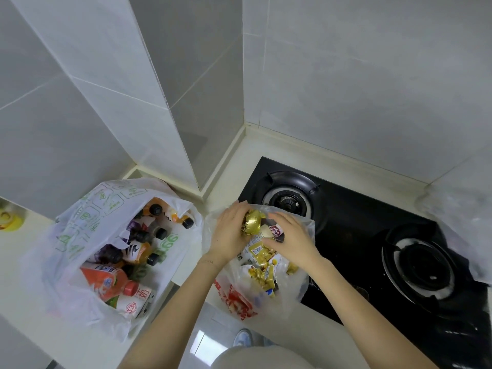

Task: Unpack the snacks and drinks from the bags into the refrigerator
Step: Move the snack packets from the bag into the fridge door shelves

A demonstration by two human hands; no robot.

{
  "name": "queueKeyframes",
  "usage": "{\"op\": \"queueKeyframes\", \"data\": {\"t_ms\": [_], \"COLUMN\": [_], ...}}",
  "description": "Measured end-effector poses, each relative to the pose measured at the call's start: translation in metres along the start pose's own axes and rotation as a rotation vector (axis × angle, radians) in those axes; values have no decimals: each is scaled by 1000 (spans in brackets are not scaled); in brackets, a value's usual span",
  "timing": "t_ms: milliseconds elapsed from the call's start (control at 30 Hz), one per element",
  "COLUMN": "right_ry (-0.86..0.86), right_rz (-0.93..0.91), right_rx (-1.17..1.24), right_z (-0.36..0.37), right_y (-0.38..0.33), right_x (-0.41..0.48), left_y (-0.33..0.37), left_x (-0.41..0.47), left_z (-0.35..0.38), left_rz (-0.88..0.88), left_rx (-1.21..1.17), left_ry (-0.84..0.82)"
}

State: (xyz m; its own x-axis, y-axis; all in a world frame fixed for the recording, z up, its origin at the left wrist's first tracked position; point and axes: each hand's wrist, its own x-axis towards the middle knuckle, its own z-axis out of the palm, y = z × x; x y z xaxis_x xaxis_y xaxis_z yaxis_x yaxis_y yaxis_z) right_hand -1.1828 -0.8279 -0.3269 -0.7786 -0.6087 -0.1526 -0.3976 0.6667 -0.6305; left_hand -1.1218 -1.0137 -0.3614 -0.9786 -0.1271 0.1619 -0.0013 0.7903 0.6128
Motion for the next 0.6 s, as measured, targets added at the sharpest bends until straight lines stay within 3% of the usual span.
{"op": "queueKeyframes", "data": {"t_ms": [133, 200, 333, 500, 600], "right_ry": [-47, -62, -23, -11, -15], "right_rz": [79, 92, 144, 213, 314], "right_rx": [452, 597, 761, 832, 833], "right_z": [5, 7, 16, 28, 32], "right_y": [-23, -35, -47, -40, -31], "right_x": [-1, -2, -1, -9, -10], "left_y": [37, 47, 53, 35, 19], "left_x": [-14, -21, -35, -57, -69], "left_z": [-27, -31, -27, -22, -23], "left_rz": [-109, -111, -166, -121, -181], "left_rx": [-447, -502, -346, -66, -31], "left_ry": [72, 91, 94, 85, 92]}}
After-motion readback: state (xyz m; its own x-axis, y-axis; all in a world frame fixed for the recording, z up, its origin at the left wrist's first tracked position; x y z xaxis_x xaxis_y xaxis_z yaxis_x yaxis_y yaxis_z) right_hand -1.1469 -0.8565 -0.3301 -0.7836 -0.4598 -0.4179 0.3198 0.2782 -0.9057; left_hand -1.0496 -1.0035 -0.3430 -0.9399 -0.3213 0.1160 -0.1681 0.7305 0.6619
